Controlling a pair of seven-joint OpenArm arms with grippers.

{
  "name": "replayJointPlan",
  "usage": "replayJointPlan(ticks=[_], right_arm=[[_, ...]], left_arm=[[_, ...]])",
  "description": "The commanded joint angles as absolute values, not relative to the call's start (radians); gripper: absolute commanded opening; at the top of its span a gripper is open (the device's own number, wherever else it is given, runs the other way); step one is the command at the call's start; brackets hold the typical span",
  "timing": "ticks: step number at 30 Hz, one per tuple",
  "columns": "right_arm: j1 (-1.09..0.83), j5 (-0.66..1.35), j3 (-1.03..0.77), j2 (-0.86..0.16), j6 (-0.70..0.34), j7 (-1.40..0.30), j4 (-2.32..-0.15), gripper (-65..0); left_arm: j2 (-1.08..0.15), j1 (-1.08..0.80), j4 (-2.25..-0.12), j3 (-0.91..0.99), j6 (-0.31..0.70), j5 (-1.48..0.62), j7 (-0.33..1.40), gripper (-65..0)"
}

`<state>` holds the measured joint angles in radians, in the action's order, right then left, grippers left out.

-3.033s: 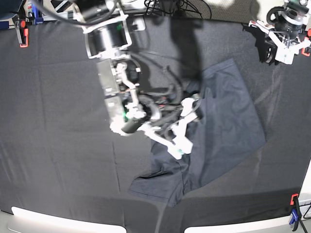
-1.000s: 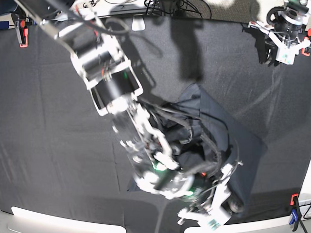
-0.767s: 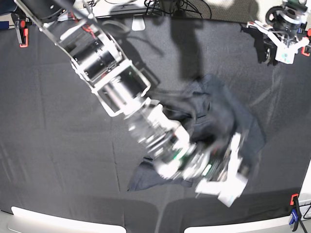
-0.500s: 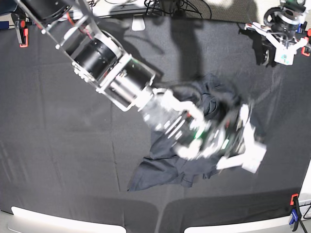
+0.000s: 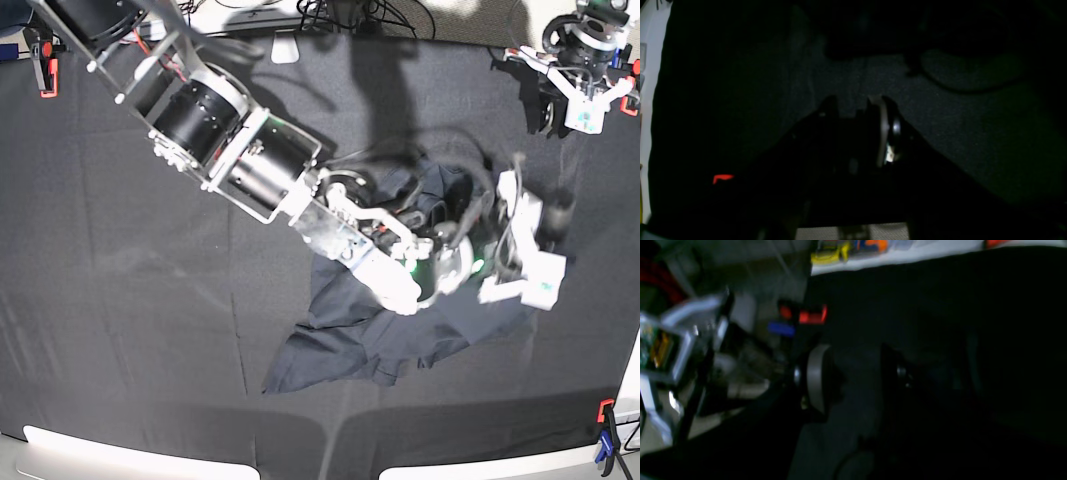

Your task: Layout the t-shirt on the table in an organized manner, then fold the t-shirt properly

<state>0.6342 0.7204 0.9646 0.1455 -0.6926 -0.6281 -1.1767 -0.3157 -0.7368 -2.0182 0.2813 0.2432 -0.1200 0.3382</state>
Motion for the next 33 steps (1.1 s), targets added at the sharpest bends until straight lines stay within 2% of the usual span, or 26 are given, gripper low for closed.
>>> replayJointPlan(ticks=[1, 5, 8, 12, 17, 22, 29, 33], right_arm=[[0.667, 0.740, 0.940, 0.157, -0.698, -0.664, -1.208, -41.3], [0.667, 0.740, 0.839, 0.157, -0.698, -0.974, -1.240, -41.3], [0.667, 0.733, 0.715, 0.157, -0.698, -1.140, -1.241, -41.3], [0.668, 0.665, 0.569, 0.146, -0.698, -1.146, -1.241, -41.3], [0.656, 0.666, 0.562, 0.033, -0.698, -1.148, -1.241, -41.3], [0.656, 0.669, 0.633, -0.063, -0.698, -1.150, -1.241, -41.3], [0.656, 0.819, 0.815, -0.196, -0.698, -1.150, -1.274, -41.3], [0.650, 0.760, 0.886, -0.219, -0.698, -1.149, -1.275, -41.3]], left_arm=[[-0.324, -0.743, -2.036, 0.287, 0.237, -0.124, 0.315, -51.0], [-0.324, -0.743, -2.036, 0.287, 0.237, -0.124, 0.315, -51.0], [-0.324, -0.743, -2.036, 0.287, 0.237, -0.124, 0.315, -51.0], [-0.324, -0.743, -2.036, 0.287, 0.237, -0.124, 0.315, -51.0], [-0.324, -0.742, -2.036, 0.287, 0.237, -0.123, 0.314, -51.0], [-0.324, -0.742, -2.036, 0.287, 0.237, -0.123, 0.314, -51.0], [-0.324, -0.727, -2.036, 0.287, 0.237, -0.123, 0.315, -51.0], [-0.324, -0.699, -2.036, 0.287, 0.237, -0.124, 0.318, -51.0]])
